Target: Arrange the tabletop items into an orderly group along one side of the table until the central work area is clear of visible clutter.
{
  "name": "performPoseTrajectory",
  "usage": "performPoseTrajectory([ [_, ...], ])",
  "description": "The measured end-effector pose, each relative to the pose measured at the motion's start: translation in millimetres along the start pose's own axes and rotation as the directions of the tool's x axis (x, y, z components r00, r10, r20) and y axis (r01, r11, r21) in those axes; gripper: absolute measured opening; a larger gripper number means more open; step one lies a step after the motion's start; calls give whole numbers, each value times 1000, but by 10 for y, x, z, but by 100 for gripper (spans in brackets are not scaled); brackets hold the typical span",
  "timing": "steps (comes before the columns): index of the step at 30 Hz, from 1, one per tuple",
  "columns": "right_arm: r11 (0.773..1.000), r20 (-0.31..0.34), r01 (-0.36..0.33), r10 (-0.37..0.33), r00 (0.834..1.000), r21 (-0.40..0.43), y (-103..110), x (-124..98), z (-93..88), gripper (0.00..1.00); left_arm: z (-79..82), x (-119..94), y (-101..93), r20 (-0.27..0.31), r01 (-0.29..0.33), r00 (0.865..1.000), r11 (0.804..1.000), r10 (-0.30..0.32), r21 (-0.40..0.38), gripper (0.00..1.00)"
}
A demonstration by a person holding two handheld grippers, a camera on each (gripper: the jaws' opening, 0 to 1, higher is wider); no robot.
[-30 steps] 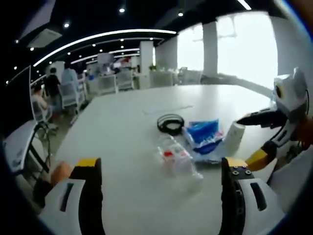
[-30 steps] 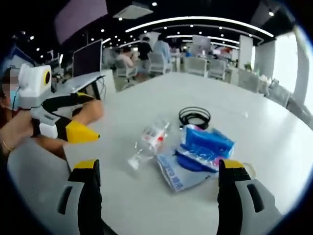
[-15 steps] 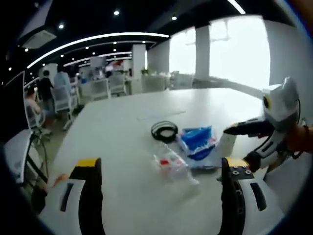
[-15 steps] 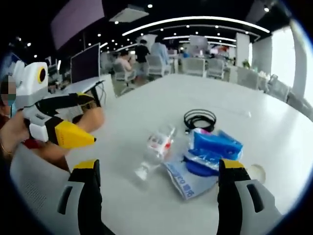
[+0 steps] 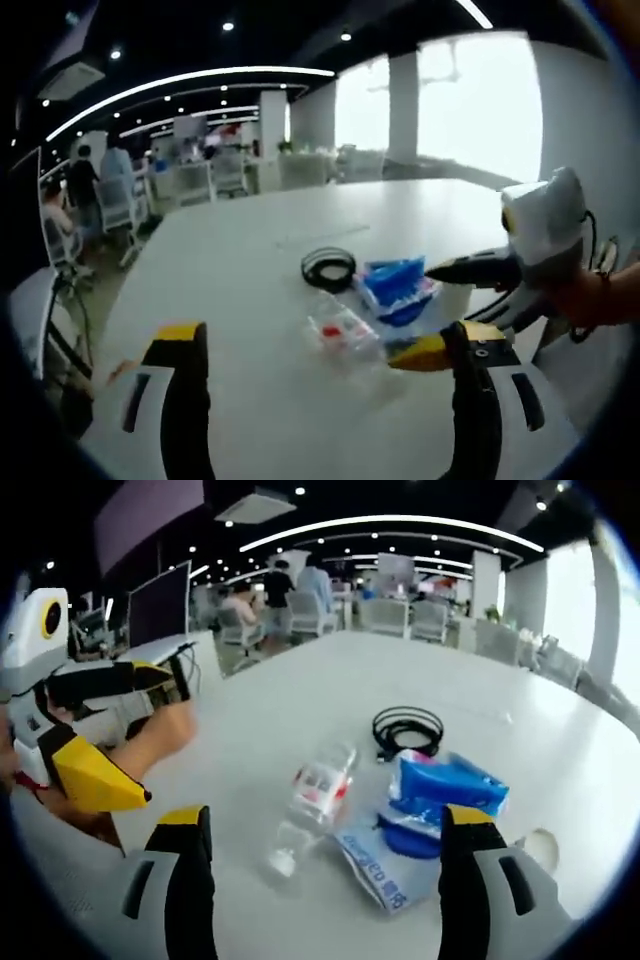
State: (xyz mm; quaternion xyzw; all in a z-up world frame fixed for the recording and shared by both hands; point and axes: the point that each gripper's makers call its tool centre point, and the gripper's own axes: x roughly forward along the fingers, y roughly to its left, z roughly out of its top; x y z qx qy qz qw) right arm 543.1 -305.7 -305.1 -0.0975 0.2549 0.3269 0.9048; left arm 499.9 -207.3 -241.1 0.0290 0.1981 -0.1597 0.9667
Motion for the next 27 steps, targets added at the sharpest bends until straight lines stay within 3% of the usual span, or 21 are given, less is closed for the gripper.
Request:
performPoseTrajectory([
  [5, 1000, -17, 7, -6, 1000, 26, 0, 159, -24, 86, -30, -13, 67, -2, -19, 1000, 999, 20, 46, 99],
  [10, 998, -20, 21, -20, 1000, 57, 0, 294, -52, 82, -63, -29, 110, -6, -21, 1000, 999, 21, 42, 99],
  [14, 993, -24, 41, -38, 999, 112, 31, 382, -57, 72, -110, -37, 172, -22, -31, 999, 999, 32, 40, 99],
  [24, 994, -71, 61, -55, 996, 88, 81, 554, -201, 68, -207, -76, 183, -21, -29, 999, 999, 30, 29, 99],
  [27, 992, -72, 74, -66, 995, 102, 77, 593, -222, 62, -202, -84, 190, -15, -33, 999, 999, 33, 14, 99],
])
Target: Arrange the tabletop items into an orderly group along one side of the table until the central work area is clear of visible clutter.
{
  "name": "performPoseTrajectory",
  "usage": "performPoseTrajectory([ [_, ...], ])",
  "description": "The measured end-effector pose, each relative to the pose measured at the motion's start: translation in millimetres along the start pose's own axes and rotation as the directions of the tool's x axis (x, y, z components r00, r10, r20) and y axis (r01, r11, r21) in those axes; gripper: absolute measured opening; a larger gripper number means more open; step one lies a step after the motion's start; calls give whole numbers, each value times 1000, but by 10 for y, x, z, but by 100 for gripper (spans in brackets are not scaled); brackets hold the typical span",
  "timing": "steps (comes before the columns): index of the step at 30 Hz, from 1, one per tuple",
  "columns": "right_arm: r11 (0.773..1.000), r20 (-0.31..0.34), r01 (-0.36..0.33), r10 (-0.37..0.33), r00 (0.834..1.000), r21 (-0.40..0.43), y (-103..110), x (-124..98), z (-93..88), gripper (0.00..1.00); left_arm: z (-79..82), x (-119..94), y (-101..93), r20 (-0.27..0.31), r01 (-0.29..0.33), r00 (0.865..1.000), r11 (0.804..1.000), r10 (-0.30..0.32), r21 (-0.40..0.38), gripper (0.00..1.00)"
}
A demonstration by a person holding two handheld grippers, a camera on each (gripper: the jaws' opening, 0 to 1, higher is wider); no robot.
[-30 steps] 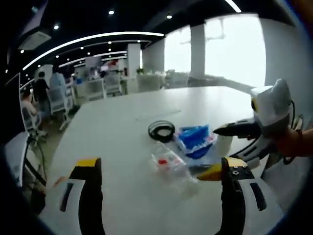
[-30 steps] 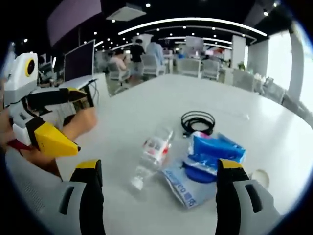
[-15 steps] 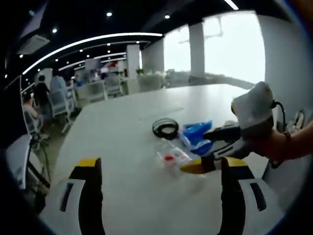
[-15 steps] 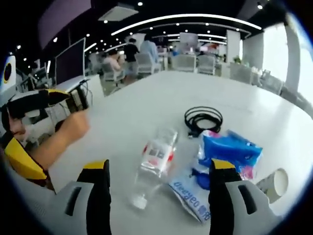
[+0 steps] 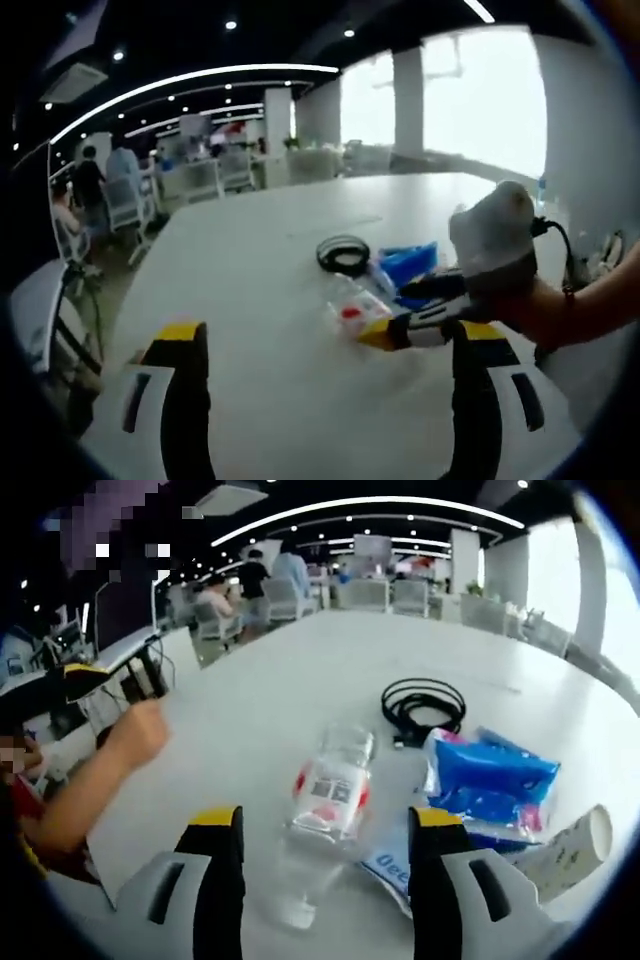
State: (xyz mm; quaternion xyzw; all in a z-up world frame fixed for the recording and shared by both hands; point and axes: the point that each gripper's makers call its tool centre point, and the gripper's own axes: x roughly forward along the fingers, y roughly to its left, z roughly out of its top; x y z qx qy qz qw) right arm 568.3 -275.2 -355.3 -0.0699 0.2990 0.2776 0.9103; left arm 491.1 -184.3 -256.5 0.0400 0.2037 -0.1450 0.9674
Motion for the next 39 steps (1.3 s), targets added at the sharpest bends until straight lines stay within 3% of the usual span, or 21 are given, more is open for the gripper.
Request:
performPoseTrajectory([
  [4, 999, -32, 7, -5, 999, 44, 16, 66, -82, 52, -41, -8, 14, -14, -8, 1000, 1000, 8, 2, 98],
  [10, 988, -85, 33, -21, 996, 149, -8, 116, -150, 45, -116, -4, 28, -36, -19, 999, 999, 18, -36, 97],
  [20, 973, -123, 58, -31, 992, 222, 25, 191, -188, 42, -158, -14, 47, -50, -24, 999, 999, 22, -45, 96],
  [27, 977, -153, 79, -48, 987, 200, 28, 207, -195, 40, -136, 4, 14, -47, -4, 999, 1000, 2, -31, 96],
  [39, 988, -145, 40, -18, 989, 152, 76, 161, -128, 38, -131, -14, -18, -47, 30, 998, 999, -32, -32, 94],
])
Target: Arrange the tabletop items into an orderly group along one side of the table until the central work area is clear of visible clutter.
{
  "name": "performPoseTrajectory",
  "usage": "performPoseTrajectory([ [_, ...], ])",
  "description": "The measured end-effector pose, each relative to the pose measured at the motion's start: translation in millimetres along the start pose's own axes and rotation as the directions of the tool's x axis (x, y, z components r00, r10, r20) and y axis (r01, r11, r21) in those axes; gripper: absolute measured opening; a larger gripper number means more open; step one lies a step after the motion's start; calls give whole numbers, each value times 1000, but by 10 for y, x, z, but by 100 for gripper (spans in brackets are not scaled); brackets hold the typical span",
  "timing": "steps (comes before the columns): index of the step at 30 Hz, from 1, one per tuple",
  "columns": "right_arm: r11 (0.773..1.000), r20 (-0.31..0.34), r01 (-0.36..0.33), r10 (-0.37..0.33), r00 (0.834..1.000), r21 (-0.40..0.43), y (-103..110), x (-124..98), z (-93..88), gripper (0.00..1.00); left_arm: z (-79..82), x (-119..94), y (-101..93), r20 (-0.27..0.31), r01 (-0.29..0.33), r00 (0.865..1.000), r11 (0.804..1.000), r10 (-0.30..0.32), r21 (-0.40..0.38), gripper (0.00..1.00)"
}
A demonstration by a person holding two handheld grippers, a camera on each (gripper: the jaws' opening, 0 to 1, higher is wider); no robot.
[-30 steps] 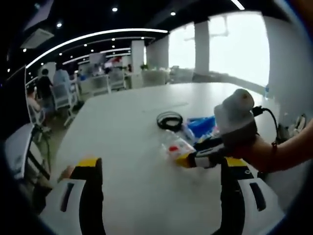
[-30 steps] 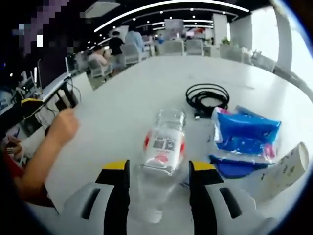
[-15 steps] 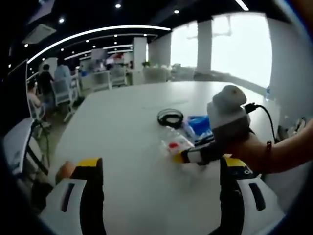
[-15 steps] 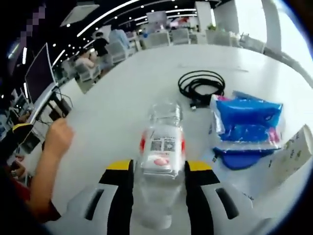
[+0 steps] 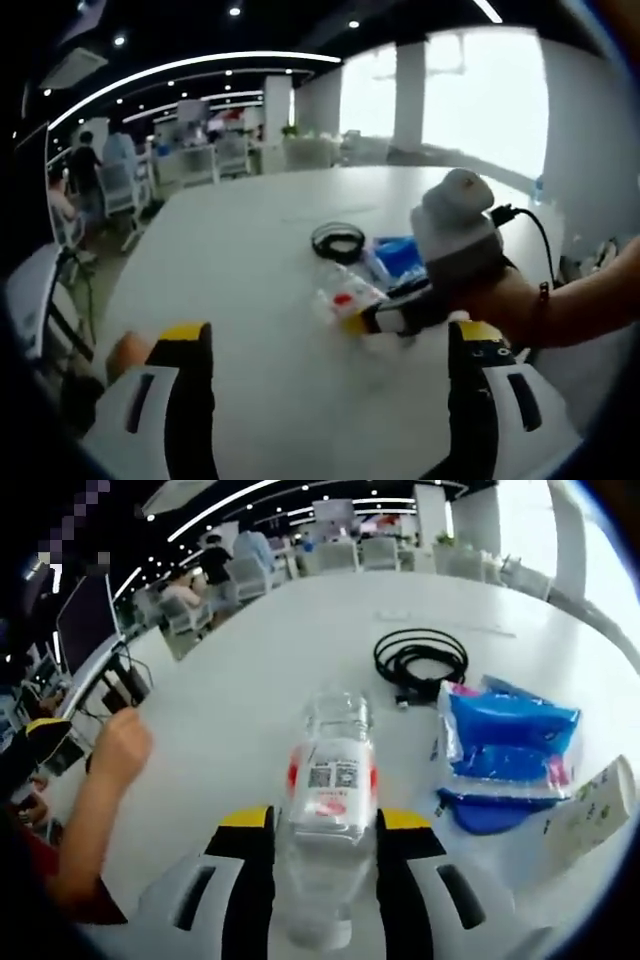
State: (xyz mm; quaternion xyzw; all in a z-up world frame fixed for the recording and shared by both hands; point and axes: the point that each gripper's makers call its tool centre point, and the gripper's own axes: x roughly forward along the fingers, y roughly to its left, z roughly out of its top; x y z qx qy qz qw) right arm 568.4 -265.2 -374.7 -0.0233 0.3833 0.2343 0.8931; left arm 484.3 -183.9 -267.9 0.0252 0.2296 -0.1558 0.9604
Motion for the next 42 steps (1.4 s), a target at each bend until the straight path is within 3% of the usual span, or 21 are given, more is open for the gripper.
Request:
performPoseTrajectory([
  [7, 1000, 26, -24, 24, 999, -8, 43, -112, 80, 37, -39, -19, -13, -12, 13, 1000, 999, -12, 35, 94],
  [13, 999, 50, -35, 35, 998, -14, 37, -202, 174, 37, -61, 40, -4, -28, 35, 999, 990, -31, 136, 92],
  [19, 999, 65, -25, 26, 998, -24, 12, -248, 230, 37, 78, 113, -81, 13, 92, 995, 981, -96, 168, 92],
  [28, 999, 63, -19, 22, 998, -48, -2, -278, 249, 37, 11, 381, -62, 12, 108, 993, 937, -119, 333, 92],
  [31, 999, 61, -19, 22, 998, -49, -8, -289, 263, 37, -28, 521, -1, 5, 97, 994, 905, -109, 414, 91],
  [33, 999, 60, -18, 21, 998, -51, -11, -292, 272, 37, 5, 608, -1, 39, 93, 991, 882, -125, 461, 90],
  [36, 998, 59, -16, 19, 998, -55, -14, -298, 282, 37, -30, 731, 2, 24, 109, 990, 865, -138, 491, 89],
  [42, 997, 63, -6, 10, 998, -73, -14, -304, 292, 37, -14, 950, -44, 51, 134, 982, 854, -184, 502, 88],
])
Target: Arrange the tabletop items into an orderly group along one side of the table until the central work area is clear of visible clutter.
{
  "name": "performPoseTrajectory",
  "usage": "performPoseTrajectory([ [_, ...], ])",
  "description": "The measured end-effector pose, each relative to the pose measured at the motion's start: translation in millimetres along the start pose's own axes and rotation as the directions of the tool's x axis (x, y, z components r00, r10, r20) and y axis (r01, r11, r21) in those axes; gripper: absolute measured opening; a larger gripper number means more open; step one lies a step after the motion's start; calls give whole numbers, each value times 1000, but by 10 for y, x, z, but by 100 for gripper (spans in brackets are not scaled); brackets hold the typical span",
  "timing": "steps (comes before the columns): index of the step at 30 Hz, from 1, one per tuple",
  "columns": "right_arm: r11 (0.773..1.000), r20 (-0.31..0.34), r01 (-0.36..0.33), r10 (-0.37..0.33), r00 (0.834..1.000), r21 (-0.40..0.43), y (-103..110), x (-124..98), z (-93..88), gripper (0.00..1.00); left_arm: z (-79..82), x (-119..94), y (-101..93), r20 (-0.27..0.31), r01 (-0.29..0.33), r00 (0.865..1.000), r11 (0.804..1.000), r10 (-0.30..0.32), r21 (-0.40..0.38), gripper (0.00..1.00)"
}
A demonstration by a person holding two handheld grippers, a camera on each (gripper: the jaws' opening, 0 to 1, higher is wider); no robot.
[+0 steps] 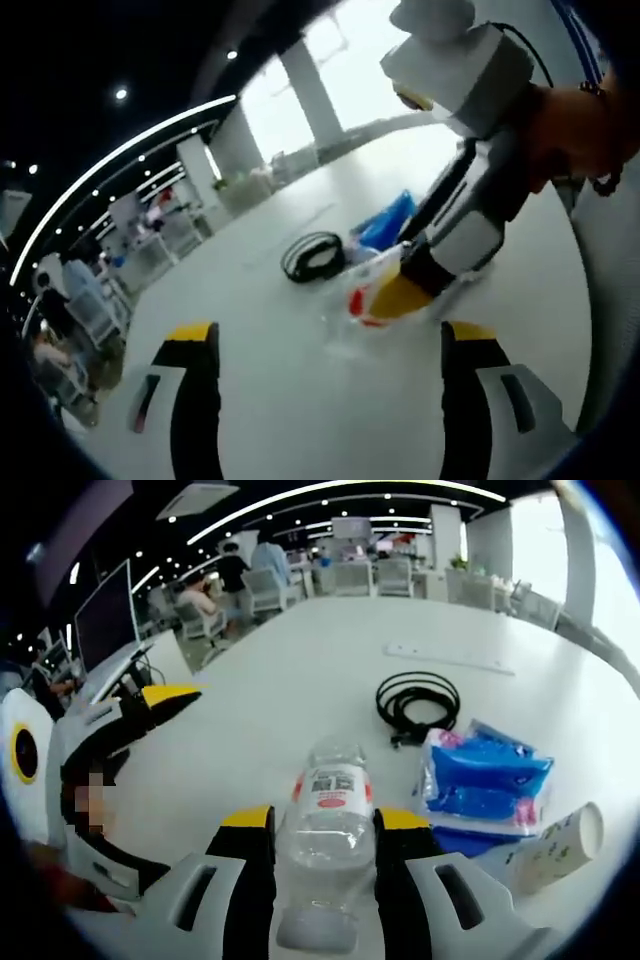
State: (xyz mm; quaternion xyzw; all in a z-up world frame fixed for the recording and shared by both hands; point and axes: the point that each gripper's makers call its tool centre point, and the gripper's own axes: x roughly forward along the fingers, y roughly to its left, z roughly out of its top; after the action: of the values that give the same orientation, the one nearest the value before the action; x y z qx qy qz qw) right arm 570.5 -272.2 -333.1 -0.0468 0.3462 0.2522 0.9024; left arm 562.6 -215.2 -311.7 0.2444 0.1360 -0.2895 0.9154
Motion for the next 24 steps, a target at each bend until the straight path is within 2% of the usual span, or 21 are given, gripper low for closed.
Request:
performPoseTrajectory([
  [3, 1000, -3, 0, 0, 1000, -3, -1, 1, 4, 37, 14, 110, -15, 13, 9, 1000, 998, -10, 67, 88],
  [5, 1000, -4, 0, 0, 1000, -5, -3, 2, 6, 37, 9, 146, -24, 1, 13, 1000, 992, -13, 123, 87],
  [7, 1000, -8, 0, 0, 1000, -6, -4, 1, 5, 37, 51, 215, -90, 29, 30, 999, 983, -36, 183, 86],
  [9, 1000, -11, -2, 2, 1000, -11, -6, -4, 6, 37, 16, 282, -153, 17, 56, 998, 979, -61, 197, 84],
  [13, 1000, -13, -2, 2, 1000, -16, -9, -5, 17, 37, 29, 387, -219, 29, 78, 996, 965, -88, 251, 82],
  [15, 1000, -10, -3, 3, 1000, -25, -9, -6, 32, 37, 25, 419, -227, 16, 85, 996, 963, -92, 256, 84],
  [17, 1000, -15, -7, 7, 1000, -27, -14, -8, 37, 37, 49, 427, -280, 26, 115, 991, 949, -128, 295, 84],
  [24, 999, -14, -10, 10, 1000, -46, -19, -10, 83, 37, 25, 524, -356, 18, 158, 984, 912, -177, 378, 79],
])
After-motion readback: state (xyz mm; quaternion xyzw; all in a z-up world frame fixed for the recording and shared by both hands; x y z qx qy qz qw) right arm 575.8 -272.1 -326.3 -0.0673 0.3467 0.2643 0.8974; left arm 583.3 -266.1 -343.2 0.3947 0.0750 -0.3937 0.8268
